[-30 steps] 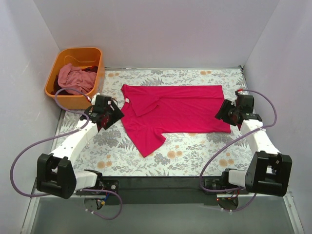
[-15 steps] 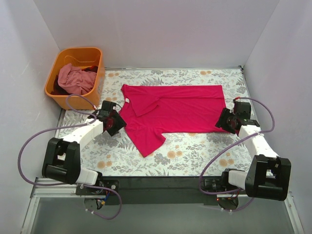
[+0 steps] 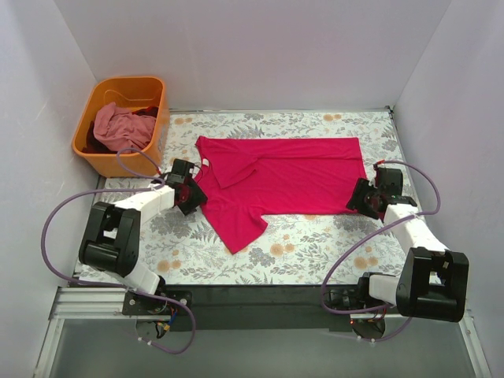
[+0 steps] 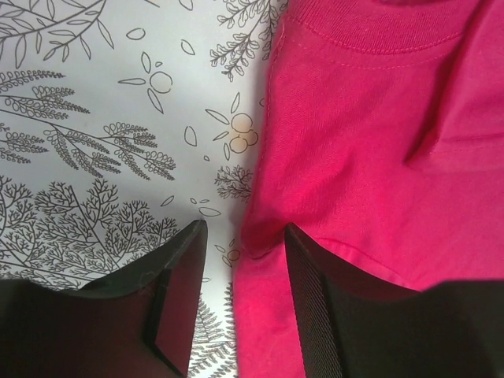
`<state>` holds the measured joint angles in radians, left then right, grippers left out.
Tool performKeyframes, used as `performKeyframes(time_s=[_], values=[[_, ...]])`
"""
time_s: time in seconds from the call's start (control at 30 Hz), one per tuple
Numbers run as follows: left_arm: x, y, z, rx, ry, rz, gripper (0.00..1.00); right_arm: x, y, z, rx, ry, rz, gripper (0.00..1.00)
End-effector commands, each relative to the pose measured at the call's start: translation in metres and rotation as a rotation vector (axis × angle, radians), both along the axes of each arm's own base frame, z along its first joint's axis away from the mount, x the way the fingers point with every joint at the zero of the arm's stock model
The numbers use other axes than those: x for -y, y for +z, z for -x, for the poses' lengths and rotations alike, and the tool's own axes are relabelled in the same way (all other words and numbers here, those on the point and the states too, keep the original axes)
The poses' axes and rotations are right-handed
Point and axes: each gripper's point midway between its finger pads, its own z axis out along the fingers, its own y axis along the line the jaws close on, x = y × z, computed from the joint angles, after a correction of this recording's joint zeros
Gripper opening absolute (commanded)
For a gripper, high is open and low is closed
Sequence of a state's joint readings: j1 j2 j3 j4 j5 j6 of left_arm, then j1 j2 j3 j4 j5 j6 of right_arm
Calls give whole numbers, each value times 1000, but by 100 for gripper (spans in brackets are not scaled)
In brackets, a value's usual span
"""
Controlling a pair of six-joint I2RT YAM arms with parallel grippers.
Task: Fold and stack the t-shirts
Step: Fold the tshirt
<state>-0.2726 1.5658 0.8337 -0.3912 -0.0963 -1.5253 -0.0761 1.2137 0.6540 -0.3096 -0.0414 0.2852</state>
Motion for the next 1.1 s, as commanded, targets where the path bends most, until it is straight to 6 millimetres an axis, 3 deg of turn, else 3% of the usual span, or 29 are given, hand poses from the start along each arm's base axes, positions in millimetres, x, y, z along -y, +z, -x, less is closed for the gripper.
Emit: performKeyframes(time_s=[0.0, 0.1, 0.2, 0.23, 0.37, 0.6, 0.77, 1.07], values=[[-2, 2, -7, 21, 0, -31, 43, -2, 0, -4, 27, 17, 0, 60], [-1, -2, -5, 7, -5, -38, 36, -3, -2, -5, 22, 12, -6, 60], [1, -10, -1, -17, -21, -46, 23, -3, -4, -4, 14, 10, -8, 60], [1, -12, 2, -30, -26, -53, 14, -1, -5, -4, 10, 5, -1, 60], [-7, -13, 16, -57, -21, -81, 0, 4, -10, -3, -10, -19, 14, 59], [-23, 3, 38, -31, 1, -123, 0, 32, -23, 4, -64, -152, -1, 59], [-26, 12, 43, 3, -13, -126, 0, 59, -26, 10, -81, -252, -7, 58], [-22, 14, 43, 12, -26, -108, 0, 55, -25, -2, -49, -236, -73, 49]])
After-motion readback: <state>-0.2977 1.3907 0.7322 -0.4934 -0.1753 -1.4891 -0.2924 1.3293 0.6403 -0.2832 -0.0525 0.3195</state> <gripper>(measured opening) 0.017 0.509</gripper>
